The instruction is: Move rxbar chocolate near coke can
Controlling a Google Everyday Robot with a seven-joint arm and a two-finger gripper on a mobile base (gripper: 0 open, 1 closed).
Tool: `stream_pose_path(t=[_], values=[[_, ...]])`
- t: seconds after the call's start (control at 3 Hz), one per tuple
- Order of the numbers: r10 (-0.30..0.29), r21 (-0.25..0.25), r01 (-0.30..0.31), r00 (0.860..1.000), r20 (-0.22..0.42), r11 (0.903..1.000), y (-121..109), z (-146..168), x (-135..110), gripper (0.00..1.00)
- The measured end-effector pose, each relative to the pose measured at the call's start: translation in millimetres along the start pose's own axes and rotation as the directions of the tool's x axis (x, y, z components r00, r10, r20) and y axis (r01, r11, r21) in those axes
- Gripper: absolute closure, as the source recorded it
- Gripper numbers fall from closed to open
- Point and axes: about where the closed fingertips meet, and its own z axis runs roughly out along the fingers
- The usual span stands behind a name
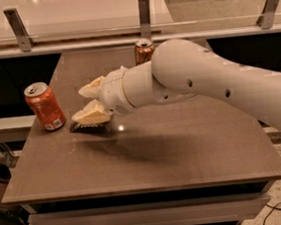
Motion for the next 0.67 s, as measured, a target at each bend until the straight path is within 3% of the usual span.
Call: stream_pose_path(t=[0.33, 0.67], values=[[-0.004, -0.001, 0.004, 1.000, 0.000, 1.0000, 1.2, 0.4, -2.1, 0.00], [-0.004, -0.001, 0.004, 1.000, 0.000, 1.0000, 1.2, 0.4, -2.2, 0.00]])
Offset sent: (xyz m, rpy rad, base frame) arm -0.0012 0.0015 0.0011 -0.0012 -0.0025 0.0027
